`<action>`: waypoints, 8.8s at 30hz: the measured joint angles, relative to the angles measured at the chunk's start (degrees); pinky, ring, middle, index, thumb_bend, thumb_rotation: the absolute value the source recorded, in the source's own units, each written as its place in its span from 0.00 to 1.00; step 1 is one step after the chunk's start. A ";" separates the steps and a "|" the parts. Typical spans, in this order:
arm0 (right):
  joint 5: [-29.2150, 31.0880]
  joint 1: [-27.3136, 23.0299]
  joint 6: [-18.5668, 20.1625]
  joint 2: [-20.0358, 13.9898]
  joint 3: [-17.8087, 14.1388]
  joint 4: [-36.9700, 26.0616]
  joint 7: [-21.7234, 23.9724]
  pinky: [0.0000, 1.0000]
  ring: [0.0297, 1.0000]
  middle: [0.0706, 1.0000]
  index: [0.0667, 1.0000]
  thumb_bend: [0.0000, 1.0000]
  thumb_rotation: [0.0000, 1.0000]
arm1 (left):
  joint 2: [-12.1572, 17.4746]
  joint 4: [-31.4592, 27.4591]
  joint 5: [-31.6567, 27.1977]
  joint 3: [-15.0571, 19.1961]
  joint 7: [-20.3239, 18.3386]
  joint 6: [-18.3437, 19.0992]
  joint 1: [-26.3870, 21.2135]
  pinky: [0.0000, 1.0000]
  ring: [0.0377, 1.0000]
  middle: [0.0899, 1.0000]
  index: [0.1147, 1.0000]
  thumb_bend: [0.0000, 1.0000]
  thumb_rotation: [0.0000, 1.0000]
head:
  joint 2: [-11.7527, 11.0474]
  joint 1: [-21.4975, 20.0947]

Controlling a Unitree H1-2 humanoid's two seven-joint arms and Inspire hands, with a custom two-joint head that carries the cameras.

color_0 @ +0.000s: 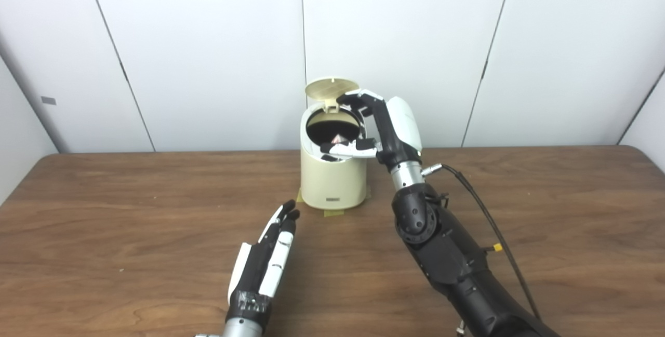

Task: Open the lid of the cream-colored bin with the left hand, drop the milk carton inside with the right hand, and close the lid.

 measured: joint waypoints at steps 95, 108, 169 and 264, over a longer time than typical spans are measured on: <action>36.16 39.06 21.78 0.88 -17.14 -45.95 24.36 0.86 0.89 0.88 0.89 0.64 1.00 | 16.69 32.51 -9.47 6.30 -11.84 5.46 -48.59 0.92 0.92 0.89 0.89 0.51 1.00 | -4.04 0.70; 34.52 39.70 19.69 0.75 -16.11 -43.28 24.34 0.82 0.88 0.88 0.90 0.65 1.00 | 18.72 35.60 -2.98 -0.56 -16.59 -0.45 -51.28 0.92 0.91 0.83 0.86 0.49 1.00 | -4.83 0.35; 31.75 40.10 18.77 -1.13 -14.17 -42.78 24.32 0.74 0.82 0.84 0.92 0.61 1.00 | 30.99 19.72 47.81 -20.49 -27.05 -22.79 -47.75 0.98 0.94 0.86 0.85 0.53 1.00 | -4.39 -0.88; 35.78 39.12 18.32 -2.57 -16.22 -46.24 25.71 0.99 0.99 0.98 0.95 0.69 1.00 | 2.94 -2.96 -10.20 17.72 -8.35 6.16 -3.34 1.00 1.00 0.98 0.99 0.43 1.00 | -0.35 -1.76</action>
